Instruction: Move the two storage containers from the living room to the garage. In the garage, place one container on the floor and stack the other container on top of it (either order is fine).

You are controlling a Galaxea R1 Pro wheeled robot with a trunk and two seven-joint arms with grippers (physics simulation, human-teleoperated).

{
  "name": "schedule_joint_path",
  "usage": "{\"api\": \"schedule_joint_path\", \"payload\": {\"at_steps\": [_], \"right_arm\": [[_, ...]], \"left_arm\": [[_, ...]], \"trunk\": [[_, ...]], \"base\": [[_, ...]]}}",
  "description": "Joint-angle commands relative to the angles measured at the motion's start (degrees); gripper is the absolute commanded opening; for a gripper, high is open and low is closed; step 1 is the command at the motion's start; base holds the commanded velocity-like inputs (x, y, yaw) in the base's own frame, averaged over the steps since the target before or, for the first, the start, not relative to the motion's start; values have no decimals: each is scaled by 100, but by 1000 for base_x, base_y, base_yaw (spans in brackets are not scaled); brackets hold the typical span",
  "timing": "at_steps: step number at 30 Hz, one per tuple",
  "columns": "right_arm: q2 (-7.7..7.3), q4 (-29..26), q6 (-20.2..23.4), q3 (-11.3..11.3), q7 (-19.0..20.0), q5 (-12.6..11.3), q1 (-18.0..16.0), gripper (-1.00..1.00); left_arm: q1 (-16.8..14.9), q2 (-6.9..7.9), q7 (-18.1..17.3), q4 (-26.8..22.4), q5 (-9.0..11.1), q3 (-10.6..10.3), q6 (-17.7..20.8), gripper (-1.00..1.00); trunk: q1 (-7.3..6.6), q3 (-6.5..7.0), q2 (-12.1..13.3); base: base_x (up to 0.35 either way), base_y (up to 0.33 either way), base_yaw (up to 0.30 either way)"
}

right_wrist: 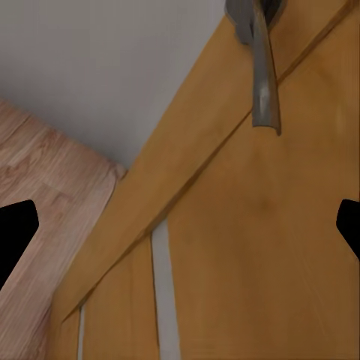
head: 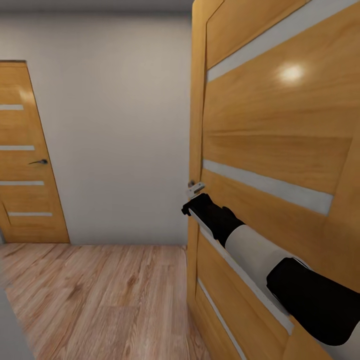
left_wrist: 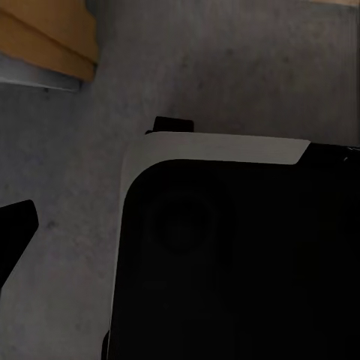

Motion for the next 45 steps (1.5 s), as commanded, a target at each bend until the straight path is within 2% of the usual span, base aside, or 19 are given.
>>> {"api": "schedule_joint_path", "payload": {"at_steps": [1,15,32,45], "right_arm": [[0,-2,8,27,-55,-60,-8,100],[0,-3,-13,37,-99,-53,-8,100],[0,-3,-13,46,-141,-49,-8,100],[0,45,-9,50,-144,-34,-8,100]], "left_arm": [[-2,0,-5,2,50,5,-15,100],[-2,0,-5,2,46,2,-15,100],[-2,0,-5,2,44,4,-23,100],[-2,0,-5,2,44,5,-22,100]], "trunk": [[2,-7,-3],[2,-7,-3],[2,-7,-3],[2,-7,-3]], "base": [[157,0,0],[38,0,0],[262,0,0],[18,0,0]]}}
